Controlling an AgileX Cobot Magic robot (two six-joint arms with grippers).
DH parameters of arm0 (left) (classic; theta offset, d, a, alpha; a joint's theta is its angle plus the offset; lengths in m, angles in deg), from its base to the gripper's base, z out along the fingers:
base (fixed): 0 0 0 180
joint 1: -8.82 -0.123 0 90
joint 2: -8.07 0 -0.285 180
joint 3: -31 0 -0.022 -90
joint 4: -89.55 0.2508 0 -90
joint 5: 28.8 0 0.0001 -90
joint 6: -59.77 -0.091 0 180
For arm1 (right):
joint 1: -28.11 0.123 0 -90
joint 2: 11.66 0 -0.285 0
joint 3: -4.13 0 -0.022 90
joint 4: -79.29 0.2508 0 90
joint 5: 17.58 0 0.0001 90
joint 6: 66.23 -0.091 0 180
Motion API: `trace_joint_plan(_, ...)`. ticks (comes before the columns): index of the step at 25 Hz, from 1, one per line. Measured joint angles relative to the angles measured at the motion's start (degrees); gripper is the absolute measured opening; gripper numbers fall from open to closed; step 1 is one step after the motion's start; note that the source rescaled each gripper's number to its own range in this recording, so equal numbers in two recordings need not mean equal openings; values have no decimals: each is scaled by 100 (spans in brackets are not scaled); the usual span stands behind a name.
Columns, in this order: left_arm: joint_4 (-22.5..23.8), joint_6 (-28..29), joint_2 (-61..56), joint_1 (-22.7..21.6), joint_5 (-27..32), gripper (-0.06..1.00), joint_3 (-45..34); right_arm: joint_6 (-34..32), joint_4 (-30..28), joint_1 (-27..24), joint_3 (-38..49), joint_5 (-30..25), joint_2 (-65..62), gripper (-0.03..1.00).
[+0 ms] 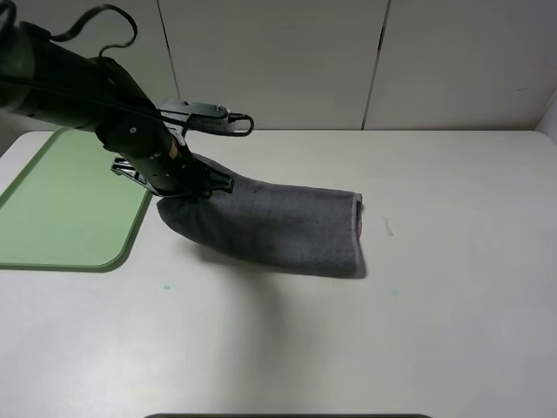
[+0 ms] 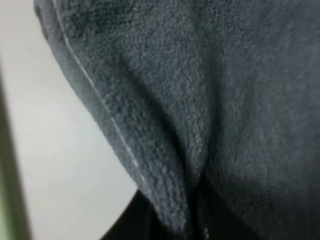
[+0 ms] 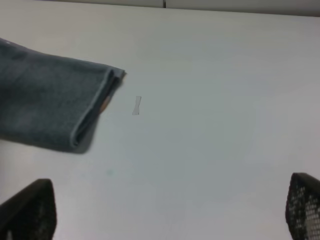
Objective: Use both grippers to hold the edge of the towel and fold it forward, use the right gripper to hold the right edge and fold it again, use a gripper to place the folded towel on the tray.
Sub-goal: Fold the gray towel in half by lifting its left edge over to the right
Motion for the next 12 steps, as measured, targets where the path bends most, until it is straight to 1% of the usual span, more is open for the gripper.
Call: trace_joint_plan(12, 11, -219, -877, 0, 795, 8, -2, 0, 0, 0, 0, 0, 0, 100)
